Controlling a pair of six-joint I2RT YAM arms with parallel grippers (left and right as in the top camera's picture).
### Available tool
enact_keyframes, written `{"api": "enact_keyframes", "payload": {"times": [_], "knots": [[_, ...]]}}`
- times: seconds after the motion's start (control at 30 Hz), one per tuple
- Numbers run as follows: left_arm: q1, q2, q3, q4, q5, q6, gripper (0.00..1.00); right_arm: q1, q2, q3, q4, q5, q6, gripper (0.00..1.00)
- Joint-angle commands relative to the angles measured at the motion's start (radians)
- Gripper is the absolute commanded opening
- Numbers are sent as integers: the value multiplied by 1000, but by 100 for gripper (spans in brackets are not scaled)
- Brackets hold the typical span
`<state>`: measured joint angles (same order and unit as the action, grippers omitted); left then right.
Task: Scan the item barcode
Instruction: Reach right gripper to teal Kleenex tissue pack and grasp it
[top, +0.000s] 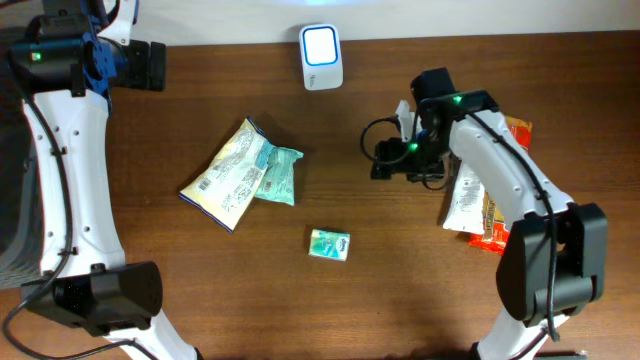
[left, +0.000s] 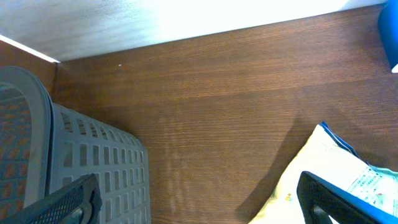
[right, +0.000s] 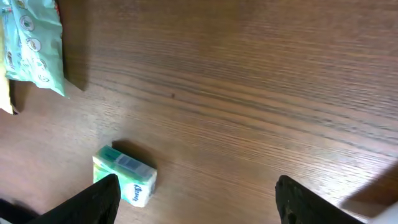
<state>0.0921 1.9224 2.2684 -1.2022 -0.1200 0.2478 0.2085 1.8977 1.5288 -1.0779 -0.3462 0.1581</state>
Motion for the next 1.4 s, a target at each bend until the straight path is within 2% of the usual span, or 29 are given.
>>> {"api": "enact_keyframes", "payload": {"times": [0.0, 0.63, 1.13, 1.17, 1.2, 1.3, 1.37], "knots": [[3, -4, 6, 0, 3, 15, 99, 65, -4, -55, 52, -14, 20, 78], [3, -4, 6, -7, 3, 15, 99, 109, 13, -65, 74, -65, 42, 77], [3, -4, 6, -7, 3, 15, 99, 285, 13, -65, 74, -69, 42, 77], [3, -4, 6, -8, 3, 15, 99, 295, 13, -65, 73, -69, 42, 76], [2, -4, 6, -8, 3, 15, 99, 323, 13, -65, 74, -69, 42, 70], [2, -4, 6, -8, 3, 15, 99, 389, 13, -65, 103, -69, 53, 66], [2, -4, 6, -8, 3, 15, 99, 430, 18, -65, 123, -83, 101, 56]]}}
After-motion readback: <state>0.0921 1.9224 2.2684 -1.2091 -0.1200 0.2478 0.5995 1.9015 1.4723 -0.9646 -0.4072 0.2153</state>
